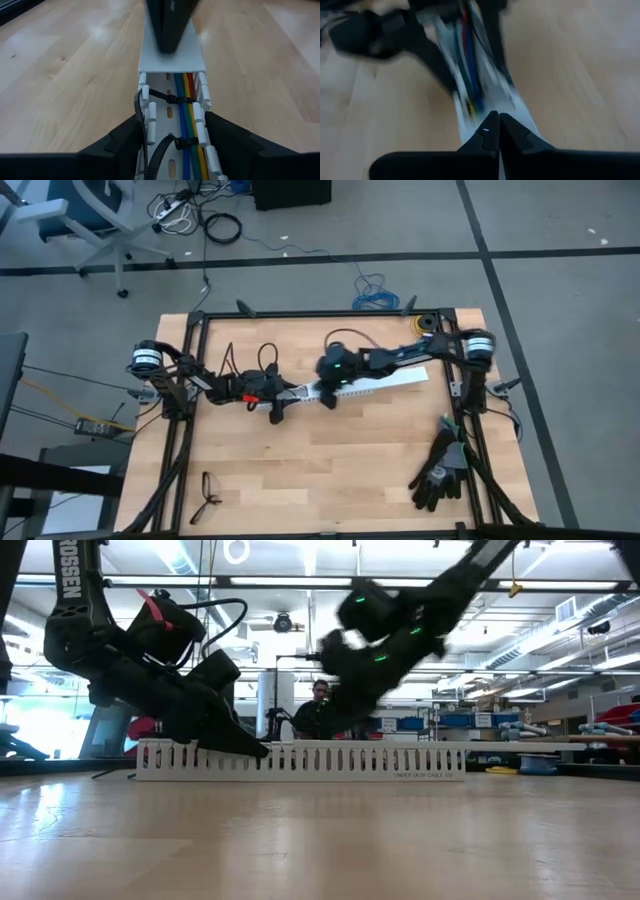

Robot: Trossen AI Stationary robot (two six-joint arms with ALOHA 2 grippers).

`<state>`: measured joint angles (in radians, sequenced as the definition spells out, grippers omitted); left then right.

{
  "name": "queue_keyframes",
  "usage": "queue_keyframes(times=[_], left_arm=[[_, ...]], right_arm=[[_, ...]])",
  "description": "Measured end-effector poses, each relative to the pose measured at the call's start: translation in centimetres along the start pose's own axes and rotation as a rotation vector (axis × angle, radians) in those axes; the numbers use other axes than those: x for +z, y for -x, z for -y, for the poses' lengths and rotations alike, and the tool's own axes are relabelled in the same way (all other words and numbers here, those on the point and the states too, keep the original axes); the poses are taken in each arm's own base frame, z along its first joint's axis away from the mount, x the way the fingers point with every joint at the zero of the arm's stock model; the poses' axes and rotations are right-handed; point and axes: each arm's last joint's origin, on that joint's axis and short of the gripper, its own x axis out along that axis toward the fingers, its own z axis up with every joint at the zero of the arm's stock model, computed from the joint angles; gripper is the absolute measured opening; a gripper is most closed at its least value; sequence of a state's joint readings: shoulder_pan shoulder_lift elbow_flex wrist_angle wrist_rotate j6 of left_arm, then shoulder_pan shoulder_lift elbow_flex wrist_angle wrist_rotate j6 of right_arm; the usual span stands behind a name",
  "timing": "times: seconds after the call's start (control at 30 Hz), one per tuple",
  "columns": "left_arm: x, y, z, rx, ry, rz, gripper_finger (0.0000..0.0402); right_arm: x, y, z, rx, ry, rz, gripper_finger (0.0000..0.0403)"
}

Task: Ziptie cables
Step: Close the white cable duct with the white cable duct cover

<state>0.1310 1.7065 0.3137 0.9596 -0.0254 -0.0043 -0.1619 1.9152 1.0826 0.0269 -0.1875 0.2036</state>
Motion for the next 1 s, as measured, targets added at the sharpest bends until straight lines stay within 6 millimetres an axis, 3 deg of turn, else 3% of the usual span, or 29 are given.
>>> queue_keyframes(times=[0.13,0.67,0.87,1.0], left_arm=[[0.2,-0.2,0.0,0.003,0.001,0.006,0.0214],[0.8,-0.7,0.0,0.009,-0.001,0.004,0.0226],[0.6,-0.7,0.0,0.023,0.002,-0.03,0.0244],[0.6,-0.7,0.0,0.023,0.001,-0.028,0.0244]], right_arm=[[1.2,-2.4,-0.2,0.015,0.064,0.061,0.0],[2.1,-2.5,-0.4,0.032,0.118,0.143,0.0],[3.5,0.1,-1.4,-0.013,0.178,0.193,0.0],[3.3,3.0,-1.6,-0.124,0.164,0.07,0.0]])
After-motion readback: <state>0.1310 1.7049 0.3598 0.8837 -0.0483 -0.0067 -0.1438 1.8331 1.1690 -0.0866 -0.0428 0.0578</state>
